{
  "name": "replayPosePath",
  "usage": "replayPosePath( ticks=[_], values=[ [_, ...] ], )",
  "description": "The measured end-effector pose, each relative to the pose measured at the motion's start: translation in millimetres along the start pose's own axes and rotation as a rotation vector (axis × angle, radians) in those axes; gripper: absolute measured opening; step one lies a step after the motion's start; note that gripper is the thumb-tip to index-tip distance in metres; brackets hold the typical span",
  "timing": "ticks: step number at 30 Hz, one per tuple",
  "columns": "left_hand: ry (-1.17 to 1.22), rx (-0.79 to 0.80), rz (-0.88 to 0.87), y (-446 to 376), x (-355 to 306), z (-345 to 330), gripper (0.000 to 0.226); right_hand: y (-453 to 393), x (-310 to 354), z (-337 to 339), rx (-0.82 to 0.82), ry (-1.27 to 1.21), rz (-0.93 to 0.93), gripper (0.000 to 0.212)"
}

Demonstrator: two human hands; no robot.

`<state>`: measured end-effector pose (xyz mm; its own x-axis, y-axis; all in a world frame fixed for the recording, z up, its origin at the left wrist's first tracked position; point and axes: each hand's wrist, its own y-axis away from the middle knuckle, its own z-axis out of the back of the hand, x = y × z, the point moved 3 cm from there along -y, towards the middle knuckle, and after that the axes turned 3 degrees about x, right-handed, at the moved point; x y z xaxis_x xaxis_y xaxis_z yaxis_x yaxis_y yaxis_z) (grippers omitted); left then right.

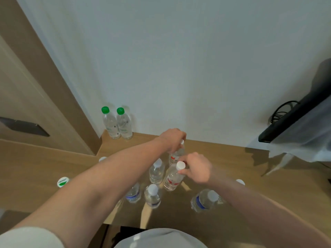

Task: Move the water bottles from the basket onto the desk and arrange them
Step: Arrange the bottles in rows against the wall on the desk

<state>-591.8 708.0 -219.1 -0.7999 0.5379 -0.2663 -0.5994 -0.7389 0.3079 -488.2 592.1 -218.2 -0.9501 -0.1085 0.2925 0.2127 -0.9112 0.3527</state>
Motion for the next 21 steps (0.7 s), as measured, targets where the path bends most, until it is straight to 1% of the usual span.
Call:
replayPosePath(
  ticks=[5, 9, 12, 15, 18, 21],
  values=[
    [0.069, -0.092, 0.115, -2, 49, 21, 0.031, -16, -21, 31, -0.063, -0.149, -0.069, 0.017],
    [0.067, -0.132, 0.146, 2, 87, 45, 0.035, -51, -16, 60, -0.164, -0.133, -0.071, 0.023],
    [0.030, -0.124, 0.173, 1, 114, 59, 0.035, -85, -6, 77, -0.203, -0.095, -0.048, 0.026],
    [-0.001, -0.096, 0.211, 1, 142, 68, 0.034, -126, 3, 86, -0.217, -0.110, -0.047, 0.029],
    [-0.019, -0.073, 0.227, 2, 166, 71, 0.040, -164, 15, 86, -0.228, -0.133, -0.040, 0.029],
    [-0.044, -0.065, 0.231, 1, 187, 69, 0.039, -196, 30, 81, -0.220, -0.142, -0.025, 0.027]
  ],
)
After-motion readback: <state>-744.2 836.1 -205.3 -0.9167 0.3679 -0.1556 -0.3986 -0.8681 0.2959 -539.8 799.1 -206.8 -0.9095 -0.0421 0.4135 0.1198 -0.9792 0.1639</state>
